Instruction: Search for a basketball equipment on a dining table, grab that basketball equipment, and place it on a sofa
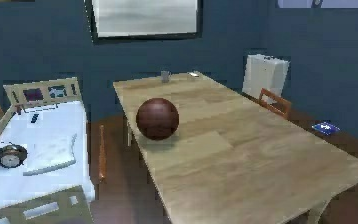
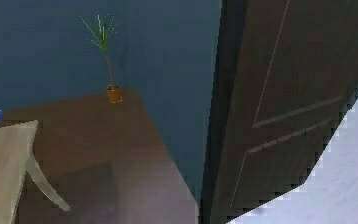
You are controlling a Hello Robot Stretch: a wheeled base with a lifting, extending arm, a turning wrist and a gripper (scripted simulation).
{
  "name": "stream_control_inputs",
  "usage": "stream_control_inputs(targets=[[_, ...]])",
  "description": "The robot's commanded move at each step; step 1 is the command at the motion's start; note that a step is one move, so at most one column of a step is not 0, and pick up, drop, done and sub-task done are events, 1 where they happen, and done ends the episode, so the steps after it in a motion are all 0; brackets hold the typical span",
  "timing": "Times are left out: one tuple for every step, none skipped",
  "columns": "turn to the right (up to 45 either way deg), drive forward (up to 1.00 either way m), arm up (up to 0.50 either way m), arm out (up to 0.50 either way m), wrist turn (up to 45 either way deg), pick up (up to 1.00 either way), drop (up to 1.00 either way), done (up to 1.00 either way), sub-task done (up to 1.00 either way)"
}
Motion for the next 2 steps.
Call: stream_control_inputs(targets=[[-45.0, 0.00, 0.00, 0.00, 0.0, 0.00, 0.00, 0.00, 0.00], [-45.0, 0.00, 0.00, 0.00, 0.0, 0.00, 0.00, 0.00, 0.00]])
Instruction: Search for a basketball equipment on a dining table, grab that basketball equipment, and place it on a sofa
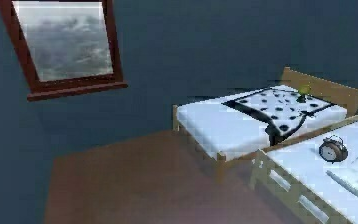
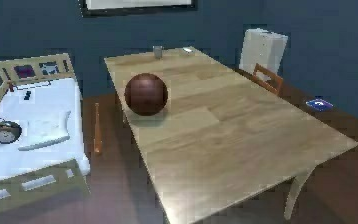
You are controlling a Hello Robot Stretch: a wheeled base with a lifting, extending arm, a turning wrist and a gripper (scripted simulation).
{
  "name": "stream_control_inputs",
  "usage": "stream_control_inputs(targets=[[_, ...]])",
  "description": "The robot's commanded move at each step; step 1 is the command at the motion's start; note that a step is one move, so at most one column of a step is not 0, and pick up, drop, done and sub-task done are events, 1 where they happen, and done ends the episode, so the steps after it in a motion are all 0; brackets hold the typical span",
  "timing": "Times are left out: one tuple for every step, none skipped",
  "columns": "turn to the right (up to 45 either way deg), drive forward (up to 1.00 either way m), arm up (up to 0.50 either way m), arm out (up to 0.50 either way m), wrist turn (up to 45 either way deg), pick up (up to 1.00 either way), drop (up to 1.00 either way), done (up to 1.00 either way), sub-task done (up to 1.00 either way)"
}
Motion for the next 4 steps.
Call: stream_control_inputs(targets=[[45.0, 0.00, 0.00, 0.00, 0.0, 0.00, 0.00, 0.00, 0.00], [45.0, 0.00, 0.00, 0.00, 0.0, 0.00, 0.00, 0.00, 0.00], [45.0, 0.00, 0.00, 0.00, 0.0, 0.00, 0.00, 0.00, 0.00], [9.0, 0.00, 0.00, 0.00, 0.0, 0.00, 0.00, 0.00, 0.00]])
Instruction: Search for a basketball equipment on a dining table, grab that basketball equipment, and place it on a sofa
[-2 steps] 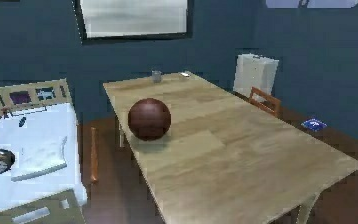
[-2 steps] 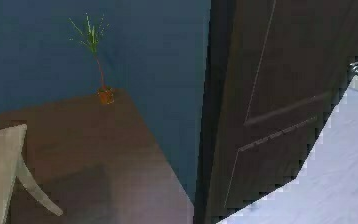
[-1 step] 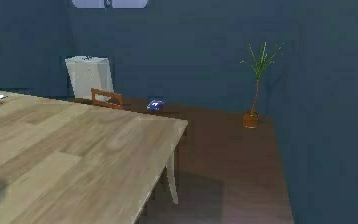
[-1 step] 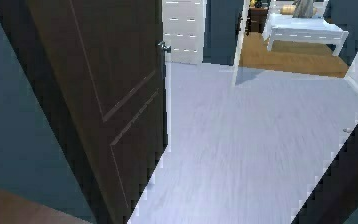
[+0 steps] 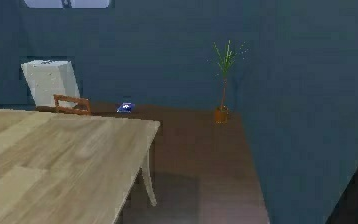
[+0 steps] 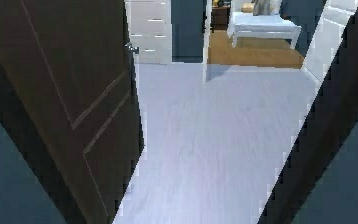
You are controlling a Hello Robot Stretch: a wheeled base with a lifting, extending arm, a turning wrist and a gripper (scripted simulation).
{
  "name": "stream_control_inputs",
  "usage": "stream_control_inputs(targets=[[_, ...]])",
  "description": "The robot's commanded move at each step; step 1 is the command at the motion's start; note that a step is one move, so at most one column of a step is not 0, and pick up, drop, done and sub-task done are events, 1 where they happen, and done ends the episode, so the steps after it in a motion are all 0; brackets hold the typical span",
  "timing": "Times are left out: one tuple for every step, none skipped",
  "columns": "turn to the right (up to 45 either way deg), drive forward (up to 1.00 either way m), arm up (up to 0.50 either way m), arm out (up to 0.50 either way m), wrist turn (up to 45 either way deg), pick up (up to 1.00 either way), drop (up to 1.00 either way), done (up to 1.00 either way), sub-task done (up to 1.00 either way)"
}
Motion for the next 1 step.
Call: stream_control_inputs(targets=[[0.0, 0.60, 0.00, 0.00, 0.0, 0.00, 0.00, 0.00, 0.00]])
